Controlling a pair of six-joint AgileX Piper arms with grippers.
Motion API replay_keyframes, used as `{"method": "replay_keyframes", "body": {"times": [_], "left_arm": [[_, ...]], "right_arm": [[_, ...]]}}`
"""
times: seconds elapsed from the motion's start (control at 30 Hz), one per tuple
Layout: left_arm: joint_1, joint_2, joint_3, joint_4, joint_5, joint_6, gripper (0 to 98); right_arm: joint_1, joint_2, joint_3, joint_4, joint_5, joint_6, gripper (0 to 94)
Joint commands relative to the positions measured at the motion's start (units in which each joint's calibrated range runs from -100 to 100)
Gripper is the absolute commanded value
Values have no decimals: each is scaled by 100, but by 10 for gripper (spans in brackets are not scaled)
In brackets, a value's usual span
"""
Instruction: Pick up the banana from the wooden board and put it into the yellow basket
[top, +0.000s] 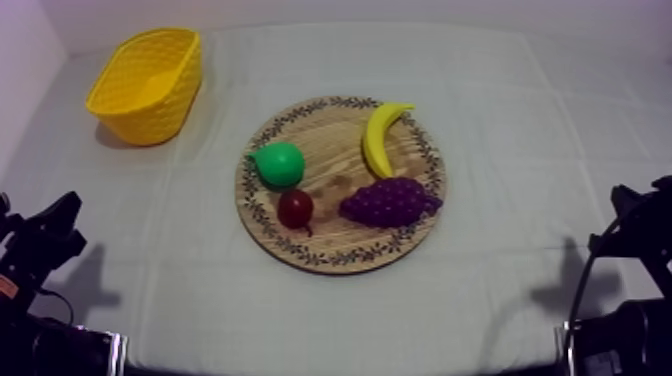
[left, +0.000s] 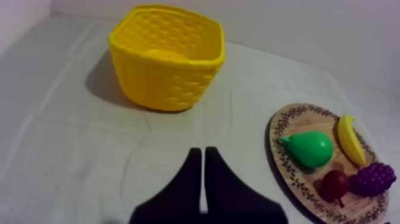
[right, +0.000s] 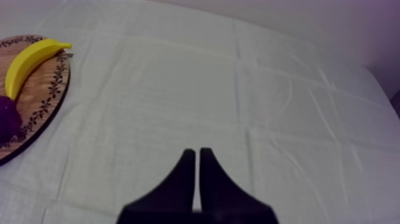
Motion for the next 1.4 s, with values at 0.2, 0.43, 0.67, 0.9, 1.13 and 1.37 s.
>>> {"method": "replay_keyframes", "body": {"times": [0.2,0.43,0.67,0.9,1.13,1.37], "left_arm": [[-3,0,2,3,-3,90,1],[-3,0,-4,6,14,-368,1],[-8,0,1,8,-15,-1044,1],[-10,0,2,11,-11,-987,1],[-10,0,2,13,-4,-923,1],[-31,299,-49,-60,-444,-888,1]], "right_arm": [[3,-5,5,1,1,-1,4],[3,-5,5,1,1,-1,4],[3,-5,5,1,1,-1,4],[3,-5,5,1,1,-1,4],[3,-5,5,1,1,-1,4],[3,-5,5,1,1,-1,4]]}}
